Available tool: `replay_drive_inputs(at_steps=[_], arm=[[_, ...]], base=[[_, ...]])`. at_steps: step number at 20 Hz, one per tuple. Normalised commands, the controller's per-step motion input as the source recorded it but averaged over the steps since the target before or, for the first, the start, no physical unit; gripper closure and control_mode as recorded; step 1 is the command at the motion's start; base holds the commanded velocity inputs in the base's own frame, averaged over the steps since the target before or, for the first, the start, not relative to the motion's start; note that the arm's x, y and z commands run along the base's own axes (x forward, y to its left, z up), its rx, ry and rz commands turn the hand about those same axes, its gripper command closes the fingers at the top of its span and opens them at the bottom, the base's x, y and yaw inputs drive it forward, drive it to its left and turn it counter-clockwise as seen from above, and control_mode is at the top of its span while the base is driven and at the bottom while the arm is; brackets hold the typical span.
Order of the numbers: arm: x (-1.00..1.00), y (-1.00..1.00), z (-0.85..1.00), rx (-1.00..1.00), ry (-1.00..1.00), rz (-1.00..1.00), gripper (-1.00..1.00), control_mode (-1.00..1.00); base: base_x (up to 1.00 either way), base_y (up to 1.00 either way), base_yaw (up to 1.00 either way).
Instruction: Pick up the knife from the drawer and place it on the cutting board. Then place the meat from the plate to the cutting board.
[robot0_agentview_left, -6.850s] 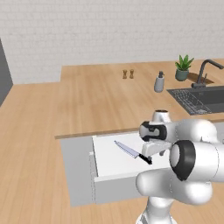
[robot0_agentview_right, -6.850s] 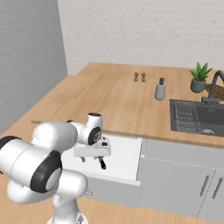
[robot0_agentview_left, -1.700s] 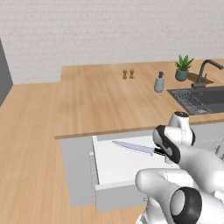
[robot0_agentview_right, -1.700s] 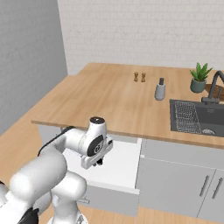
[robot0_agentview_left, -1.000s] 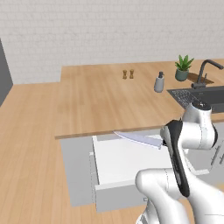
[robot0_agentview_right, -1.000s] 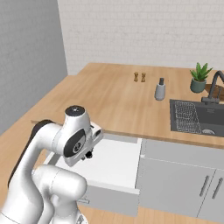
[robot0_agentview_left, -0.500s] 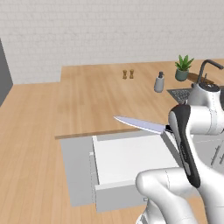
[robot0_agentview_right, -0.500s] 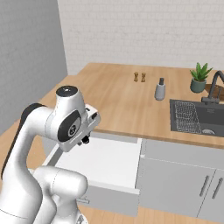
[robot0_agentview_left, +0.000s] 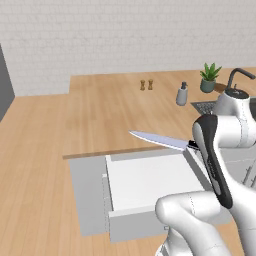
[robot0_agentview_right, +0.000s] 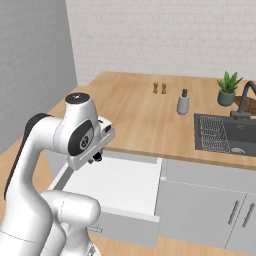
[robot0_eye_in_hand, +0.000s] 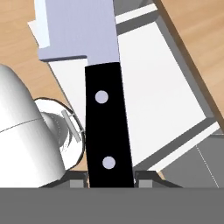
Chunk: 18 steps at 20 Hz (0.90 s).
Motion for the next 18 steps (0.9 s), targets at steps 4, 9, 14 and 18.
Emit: replay_drive_inputs(at_steps=[4,9,14,18], arm=[[0.00,0.00,0.00,0.00,0.00,-0.06,1.00,-1.00],[0.00,0.00,0.00,0.00,0.00,-0.02,1.00,1.00],[0.00,0.00,0.00,0.00,0.00,0.00,1.00,1.00],[0.00,0.00,0.00,0.00,0.00,0.00,1.00,1.00]], base=[[0.00,0.00,0.00],[0.00,-0.10,-0.15],[0.00,-0.32,-0.36],[0.00,-0.35,-0.48]])
